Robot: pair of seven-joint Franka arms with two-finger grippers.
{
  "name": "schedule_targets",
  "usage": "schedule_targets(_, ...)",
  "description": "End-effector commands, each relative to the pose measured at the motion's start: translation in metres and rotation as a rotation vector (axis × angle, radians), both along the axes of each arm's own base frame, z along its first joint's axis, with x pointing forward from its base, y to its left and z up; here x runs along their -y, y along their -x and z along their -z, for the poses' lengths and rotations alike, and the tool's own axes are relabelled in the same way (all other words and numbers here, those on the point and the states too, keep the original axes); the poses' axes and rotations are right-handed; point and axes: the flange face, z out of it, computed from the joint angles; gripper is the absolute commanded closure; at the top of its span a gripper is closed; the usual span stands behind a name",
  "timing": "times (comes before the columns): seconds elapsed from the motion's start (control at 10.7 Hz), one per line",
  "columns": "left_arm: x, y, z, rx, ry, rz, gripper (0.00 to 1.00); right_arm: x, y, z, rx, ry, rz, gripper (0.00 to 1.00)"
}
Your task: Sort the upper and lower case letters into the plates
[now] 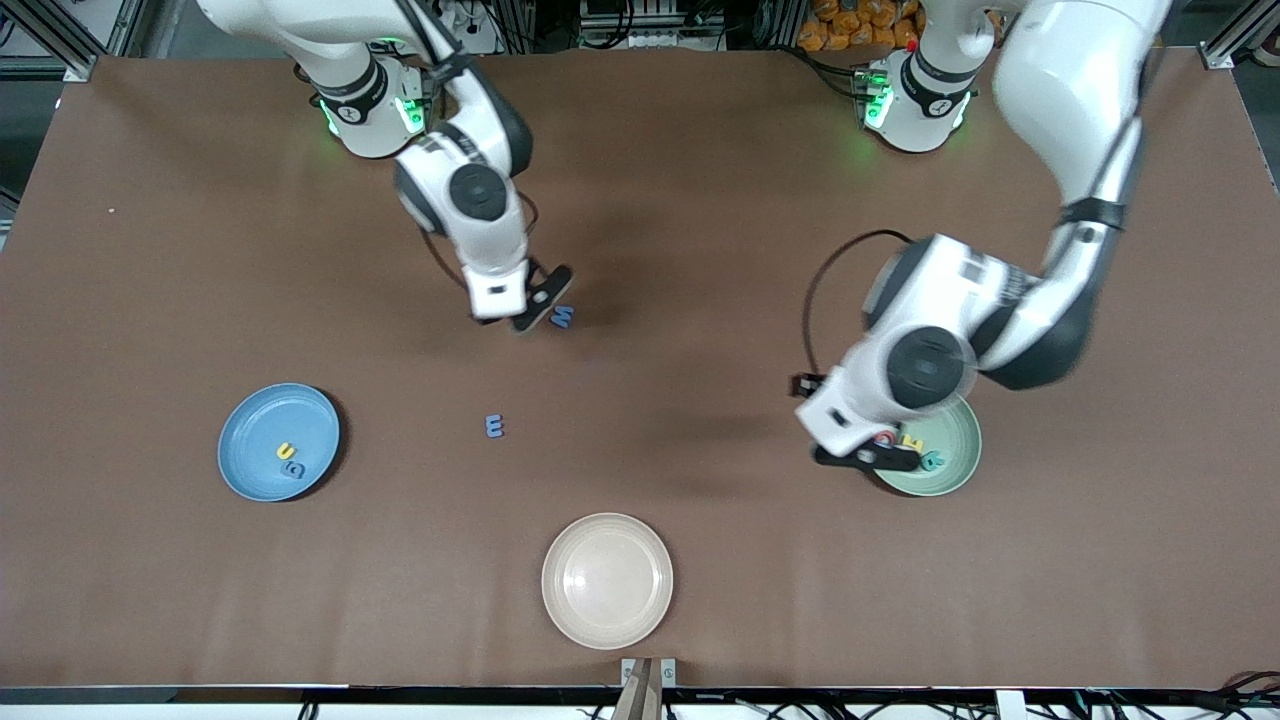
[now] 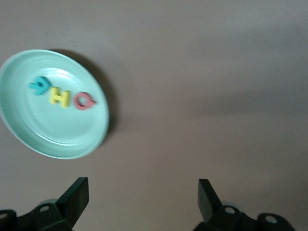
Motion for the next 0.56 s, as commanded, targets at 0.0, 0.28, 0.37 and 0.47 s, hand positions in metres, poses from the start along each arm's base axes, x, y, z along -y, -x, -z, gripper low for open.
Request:
schedule_targets(0.0, 0.075, 0.035, 0.007, 0.038, 0.035, 0.059, 0.00, 0.093, -0.055, -0.007, 0.007, -0.001, 0.139, 1.00)
schedule_targets(0.28, 0.172, 0.090, 0.028, 0.113, 0.100, 0.148, 0.00, 0.195, -0.104, -0.004, 0.028, -0.013, 0.333, 1.00)
schedule_targets(0.37, 0.189, 0.100, 0.039, 0.120, 0.119, 0.159, 0.00, 0.216, -0.119, -0.005, 0.047, -0.007, 0.356, 1.00)
schedule_targets(0.47, 0.208, 0.111, 0.045, 0.136, 0.154, 0.179, 0.00, 0.242, -0.133, 0.000, 0.061, 0.016, 0.369, 1.00)
